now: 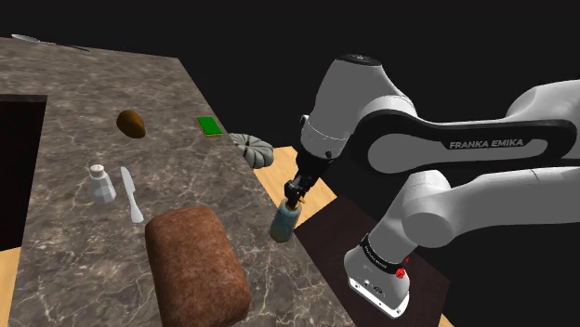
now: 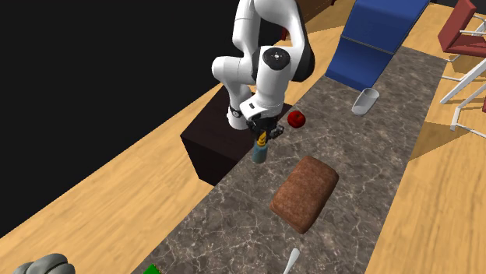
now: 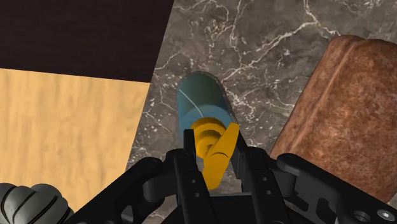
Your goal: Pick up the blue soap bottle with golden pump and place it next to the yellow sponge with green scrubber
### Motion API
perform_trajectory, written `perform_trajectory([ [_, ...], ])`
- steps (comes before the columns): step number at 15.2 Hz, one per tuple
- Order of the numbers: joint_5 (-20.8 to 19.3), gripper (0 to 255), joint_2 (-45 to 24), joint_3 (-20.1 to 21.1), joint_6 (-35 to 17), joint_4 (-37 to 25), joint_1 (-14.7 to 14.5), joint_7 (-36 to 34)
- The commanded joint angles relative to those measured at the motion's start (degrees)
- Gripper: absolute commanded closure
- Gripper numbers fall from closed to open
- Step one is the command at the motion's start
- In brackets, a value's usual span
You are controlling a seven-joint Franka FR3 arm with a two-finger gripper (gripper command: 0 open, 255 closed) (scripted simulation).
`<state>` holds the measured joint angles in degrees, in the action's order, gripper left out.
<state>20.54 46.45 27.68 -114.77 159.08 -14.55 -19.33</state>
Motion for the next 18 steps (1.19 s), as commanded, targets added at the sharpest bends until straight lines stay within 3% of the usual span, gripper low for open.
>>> perform_trajectory([
  [1, -0.55, 255, 0.69, -0.61, 2.07, -1.39, 0.15, -0.08],
  [18, -4.26, 255, 2.7, -4.73, 15.71, -13.06, 1.5, -0.42],
])
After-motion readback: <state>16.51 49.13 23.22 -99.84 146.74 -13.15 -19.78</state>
